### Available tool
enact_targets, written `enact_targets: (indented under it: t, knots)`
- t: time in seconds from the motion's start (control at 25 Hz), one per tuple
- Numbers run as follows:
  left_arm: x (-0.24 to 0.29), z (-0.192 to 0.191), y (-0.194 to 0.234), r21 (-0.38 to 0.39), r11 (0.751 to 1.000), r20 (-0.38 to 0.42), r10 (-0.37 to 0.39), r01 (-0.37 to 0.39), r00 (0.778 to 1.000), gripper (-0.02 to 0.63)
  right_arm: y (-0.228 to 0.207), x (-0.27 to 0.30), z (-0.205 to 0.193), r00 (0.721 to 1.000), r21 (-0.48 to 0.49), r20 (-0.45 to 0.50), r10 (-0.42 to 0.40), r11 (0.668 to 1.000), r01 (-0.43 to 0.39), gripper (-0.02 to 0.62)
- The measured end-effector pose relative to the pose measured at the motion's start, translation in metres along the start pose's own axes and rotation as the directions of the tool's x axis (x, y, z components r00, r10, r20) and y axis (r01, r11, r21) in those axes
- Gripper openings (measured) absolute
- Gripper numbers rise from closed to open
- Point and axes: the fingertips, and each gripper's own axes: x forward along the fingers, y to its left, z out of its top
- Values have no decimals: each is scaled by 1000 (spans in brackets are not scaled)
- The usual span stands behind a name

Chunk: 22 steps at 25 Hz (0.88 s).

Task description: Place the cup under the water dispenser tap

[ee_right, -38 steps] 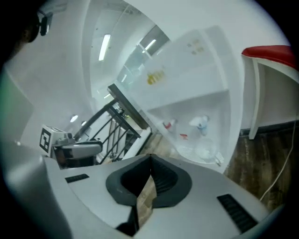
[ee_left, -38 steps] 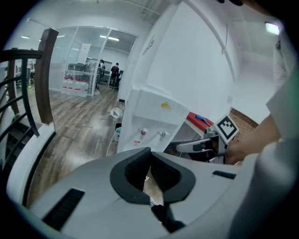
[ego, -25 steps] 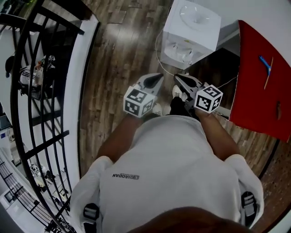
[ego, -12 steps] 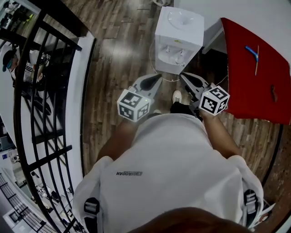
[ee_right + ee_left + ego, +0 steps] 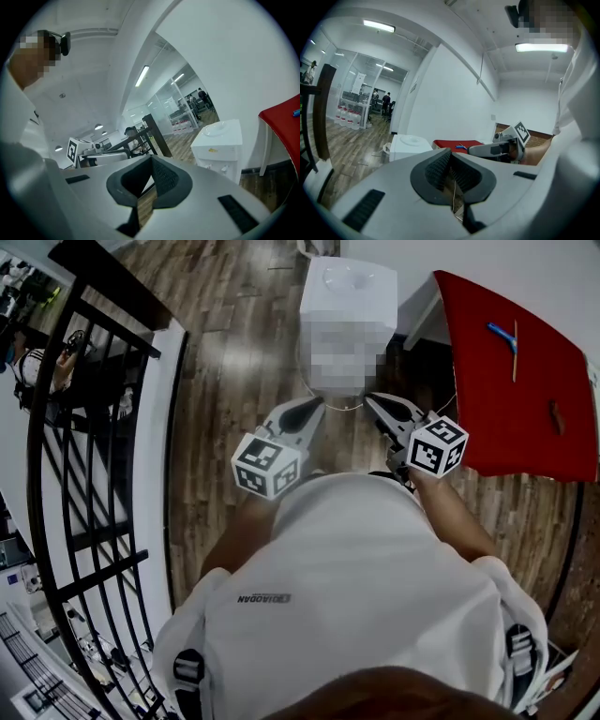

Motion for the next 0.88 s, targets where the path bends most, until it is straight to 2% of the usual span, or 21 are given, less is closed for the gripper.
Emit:
enact_targets:
  t: [0.2,0.48,0.88]
  knots:
    - [10,10,-24,-44,999,27,-10,11,1000,-3,-4,-24,11,1000,4,20,13,1000,-13,21]
    - [47,10,-82,-27,999,31,-19,20,999,-3,-27,-94,13,999,5,43,-11,1000,10,21]
    - [78,-20,-155,-87,996,2,9,-9,1000,-3,-58,-177,-15,999,10,14,-34,999,34,21]
